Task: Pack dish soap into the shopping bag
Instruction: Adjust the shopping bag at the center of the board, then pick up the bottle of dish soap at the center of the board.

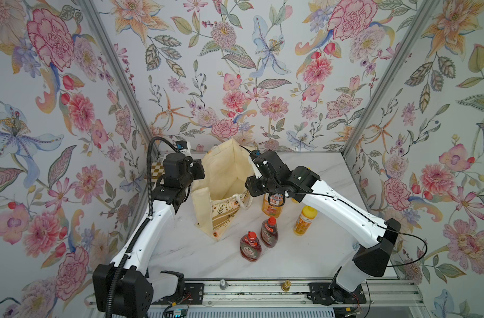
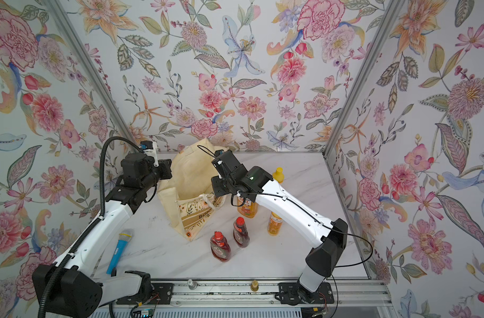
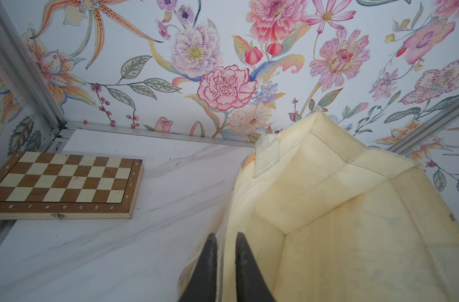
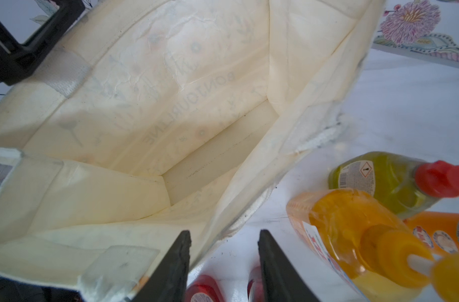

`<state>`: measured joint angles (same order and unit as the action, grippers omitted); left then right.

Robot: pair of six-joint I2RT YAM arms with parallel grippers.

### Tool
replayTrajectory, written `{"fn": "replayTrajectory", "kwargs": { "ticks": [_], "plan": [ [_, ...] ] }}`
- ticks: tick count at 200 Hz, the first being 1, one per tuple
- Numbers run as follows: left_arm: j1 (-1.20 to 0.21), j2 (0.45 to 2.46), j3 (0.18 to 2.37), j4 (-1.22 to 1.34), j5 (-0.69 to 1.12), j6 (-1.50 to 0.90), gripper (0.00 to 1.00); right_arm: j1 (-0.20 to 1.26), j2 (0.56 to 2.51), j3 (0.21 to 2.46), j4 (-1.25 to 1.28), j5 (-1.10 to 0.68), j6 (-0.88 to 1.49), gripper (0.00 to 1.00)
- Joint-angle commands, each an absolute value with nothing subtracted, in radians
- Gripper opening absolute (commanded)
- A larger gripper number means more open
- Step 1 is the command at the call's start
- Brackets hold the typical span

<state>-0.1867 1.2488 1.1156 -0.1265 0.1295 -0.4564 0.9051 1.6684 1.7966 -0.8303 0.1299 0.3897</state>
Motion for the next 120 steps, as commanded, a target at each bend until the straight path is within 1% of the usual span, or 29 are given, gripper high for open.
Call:
{"fn": "replayTrajectory", "kwargs": {
  "ticks": [1,24,41,52,72,105,111,120],
  "plan": [
    [-0.191,1.207,1.083,-0.044,0.159,-0.467,0.27,0.926,1.642,1.808,-0.843,0.125,0.332,0.56],
    [-0.191,1.191,1.073,-0.036,0.145,-0.463,0.39,0.942,1.603,1.812,-0.843,0.148,0.290,0.62],
    [-0.192,1.182,1.077,-0.045,0.131,-0.451,0.50,0.949,1.564,1.801,-0.844,0.182,0.268,0.69],
    [-0.191,1.176,1.078,-0.052,0.119,-0.447,0.56,0.949,1.535,1.788,-0.843,0.206,0.265,0.71],
    [-0.192,1.162,1.078,-0.059,0.097,-0.442,0.67,0.940,1.485,1.760,-0.845,0.243,0.268,0.72],
    [-0.191,1.131,1.075,-0.057,0.053,-0.440,0.82,0.915,1.407,1.693,-0.848,0.304,0.293,0.73],
    [-0.191,1.127,1.075,-0.055,0.049,-0.432,0.89,0.910,1.394,1.675,-0.848,0.312,0.298,0.73],
    [-0.192,1.121,1.077,-0.057,0.046,-0.422,0.97,0.904,1.375,1.646,-0.846,0.325,0.312,0.73]
  ]
}}
